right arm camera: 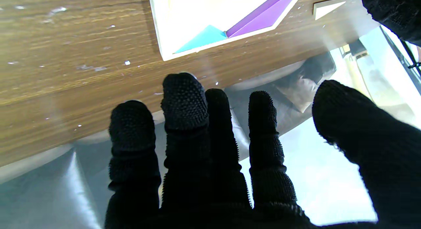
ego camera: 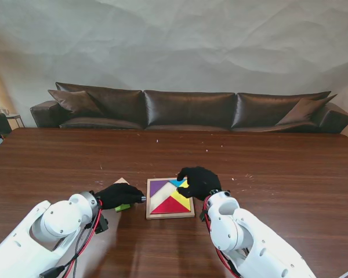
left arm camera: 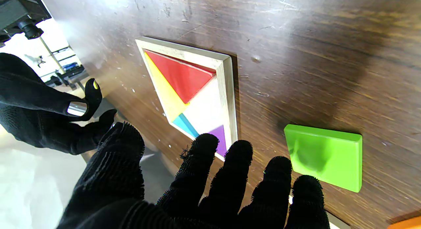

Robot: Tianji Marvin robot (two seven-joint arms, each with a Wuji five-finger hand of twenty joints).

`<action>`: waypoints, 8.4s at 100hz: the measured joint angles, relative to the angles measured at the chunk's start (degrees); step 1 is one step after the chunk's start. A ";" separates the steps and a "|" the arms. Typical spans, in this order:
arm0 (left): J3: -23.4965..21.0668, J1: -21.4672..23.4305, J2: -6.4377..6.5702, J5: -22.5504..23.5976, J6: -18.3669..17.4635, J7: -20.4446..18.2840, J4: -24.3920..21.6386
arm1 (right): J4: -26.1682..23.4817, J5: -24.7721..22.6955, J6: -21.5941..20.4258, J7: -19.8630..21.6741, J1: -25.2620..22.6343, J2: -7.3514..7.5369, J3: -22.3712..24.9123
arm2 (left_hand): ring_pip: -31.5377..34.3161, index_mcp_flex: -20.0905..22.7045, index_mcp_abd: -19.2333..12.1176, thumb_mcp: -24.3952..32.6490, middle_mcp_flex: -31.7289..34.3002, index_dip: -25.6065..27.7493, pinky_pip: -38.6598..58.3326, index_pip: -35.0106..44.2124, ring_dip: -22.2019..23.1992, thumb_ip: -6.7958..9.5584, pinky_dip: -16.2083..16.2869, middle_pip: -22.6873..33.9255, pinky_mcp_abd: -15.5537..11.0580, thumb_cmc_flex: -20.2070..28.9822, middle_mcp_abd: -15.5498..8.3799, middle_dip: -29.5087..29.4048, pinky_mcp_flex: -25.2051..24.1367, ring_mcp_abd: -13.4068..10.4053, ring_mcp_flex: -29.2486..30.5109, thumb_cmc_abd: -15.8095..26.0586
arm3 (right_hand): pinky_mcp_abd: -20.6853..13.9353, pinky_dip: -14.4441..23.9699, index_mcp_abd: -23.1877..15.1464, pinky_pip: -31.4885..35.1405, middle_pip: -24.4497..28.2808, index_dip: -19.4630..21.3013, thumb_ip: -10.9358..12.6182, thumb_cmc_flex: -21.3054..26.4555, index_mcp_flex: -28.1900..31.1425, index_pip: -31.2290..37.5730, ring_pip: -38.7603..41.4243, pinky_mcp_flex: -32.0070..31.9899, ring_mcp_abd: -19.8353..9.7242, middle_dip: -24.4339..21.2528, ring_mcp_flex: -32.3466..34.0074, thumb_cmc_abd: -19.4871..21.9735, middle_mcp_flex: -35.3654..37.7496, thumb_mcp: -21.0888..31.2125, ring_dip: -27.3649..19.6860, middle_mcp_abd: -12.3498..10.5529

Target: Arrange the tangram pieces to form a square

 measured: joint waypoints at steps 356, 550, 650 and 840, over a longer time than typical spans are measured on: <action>13.96 -7.27 1.70 43.88 9.38 4.27 5.03 | -2.68 4.38 1.38 -2.18 -4.38 -0.35 5.88 | 46.92 -13.39 -1.47 37.47 -9.33 26.25 53.92 27.52 37.27 -1.71 17.02 27.85 -7.59 -13.82 -5.66 44.11 -6.14 -5.65 -0.86 -22.87 | 0.03 0.00 1.40 -0.04 -0.04 1.97 0.00 0.00 0.00 -1.44 -0.21 -0.28 0.89 -1.27 -0.85 0.00 -1.35 -0.01 -0.33 0.87; 10.65 -4.00 -0.39 35.29 6.12 17.02 7.06 | 0.53 8.53 1.19 -1.48 -2.59 -1.01 4.87 | 39.73 -3.69 -8.35 36.54 18.82 31.41 57.93 66.80 26.11 -10.03 12.44 18.63 -3.40 1.20 -11.16 44.31 4.30 -5.12 19.16 -29.33 | 0.04 0.00 2.96 -0.04 -0.04 1.97 0.00 0.00 -0.09 -1.46 -0.14 -0.69 1.01 -1.30 -1.85 0.04 -2.05 -1.06 -0.34 1.44; 15.46 -12.47 -1.08 13.26 14.50 9.19 2.09 | 1.29 9.04 1.57 -0.93 -2.20 -1.06 5.03 | 59.81 -0.87 -7.11 36.53 26.09 27.72 76.30 62.39 32.48 -10.03 21.58 20.19 1.36 1.24 -11.86 44.22 24.30 -9.31 35.17 -29.49 | 0.04 0.00 3.69 -0.04 -0.04 1.98 0.00 0.02 -0.75 -1.51 -0.01 -0.69 1.05 -1.34 -1.87 2.98 -2.05 -1.15 -0.34 1.51; 32.97 -25.99 -6.53 7.81 17.99 14.81 17.94 | 2.30 11.55 1.83 -1.91 -2.00 -1.60 6.16 | 63.38 3.08 -2.56 39.15 16.81 13.50 72.63 19.68 33.73 -5.15 26.93 28.49 -0.56 -5.62 -8.49 37.95 15.37 -8.63 28.92 -23.97 | 0.04 0.00 3.72 -0.04 0.01 1.98 0.01 0.10 -0.75 -1.51 0.63 -0.71 1.70 -1.37 -1.88 3.60 -2.73 -1.17 -0.35 1.82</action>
